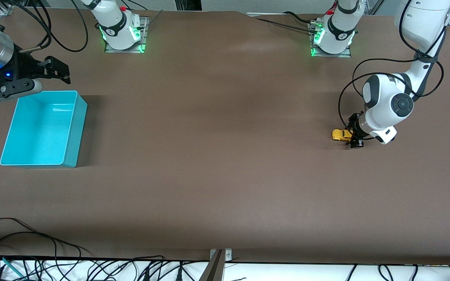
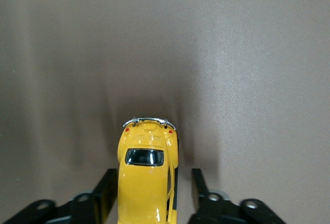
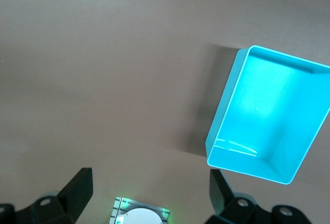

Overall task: Wind up and store yellow beetle car
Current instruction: 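Lower the left gripper onto the yellow car and grip it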

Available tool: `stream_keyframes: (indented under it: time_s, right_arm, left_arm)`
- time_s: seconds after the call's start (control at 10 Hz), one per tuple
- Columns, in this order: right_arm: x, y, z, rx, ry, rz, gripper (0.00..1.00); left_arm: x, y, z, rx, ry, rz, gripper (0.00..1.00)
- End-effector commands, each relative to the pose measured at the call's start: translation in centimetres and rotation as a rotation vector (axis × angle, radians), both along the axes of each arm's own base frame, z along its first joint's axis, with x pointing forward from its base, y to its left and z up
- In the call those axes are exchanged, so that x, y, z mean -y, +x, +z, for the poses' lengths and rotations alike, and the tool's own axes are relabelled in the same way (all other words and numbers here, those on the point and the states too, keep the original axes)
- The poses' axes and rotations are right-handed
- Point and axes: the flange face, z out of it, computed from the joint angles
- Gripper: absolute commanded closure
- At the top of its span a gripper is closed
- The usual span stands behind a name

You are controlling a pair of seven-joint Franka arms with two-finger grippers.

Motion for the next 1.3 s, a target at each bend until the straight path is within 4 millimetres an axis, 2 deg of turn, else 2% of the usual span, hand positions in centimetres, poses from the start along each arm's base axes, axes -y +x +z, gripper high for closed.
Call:
stream_keyframes:
  time_s: [0.0, 0.3, 0.5, 0.7, 0.9, 1.2]
  right_arm:
    - [-0.1, 0.3, 0.6, 0.007, -0.003, 0.006, 0.00]
    - [-0.1, 0.3, 0.5, 0.006, -0.003, 0.006, 0.00]
    - [-0.2, 0.3, 0.5, 0.006, -0.003, 0.008, 0.00]
    - [-0.2, 0.3, 0.5, 0.006, -0.003, 0.008, 0.00]
    - [-0.2, 0.3, 0.5, 0.006, -0.003, 0.008, 0.00]
    - [-0.5, 0.3, 0.5, 0.006, -0.005, 0.014, 0.00]
  left_arm:
    - [0.0, 0.4, 0.6, 0.019, -0.007, 0.015, 1.00]
    - [0.2, 0.9, 2.3, 0.048, -0.008, 0.008, 1.00]
    - [2.6, 1.5, 3.6, 0.074, -0.021, -0.043, 1.00]
    - [5.5, 1.5, 3.5, 0.072, -0.038, -0.077, 1.00]
    - [7.8, 1.5, 2.7, 0.060, -0.053, -0.039, 1.00]
    - [9.3, 2.4, 2.1, 0.057, -0.055, 0.049, 1.00]
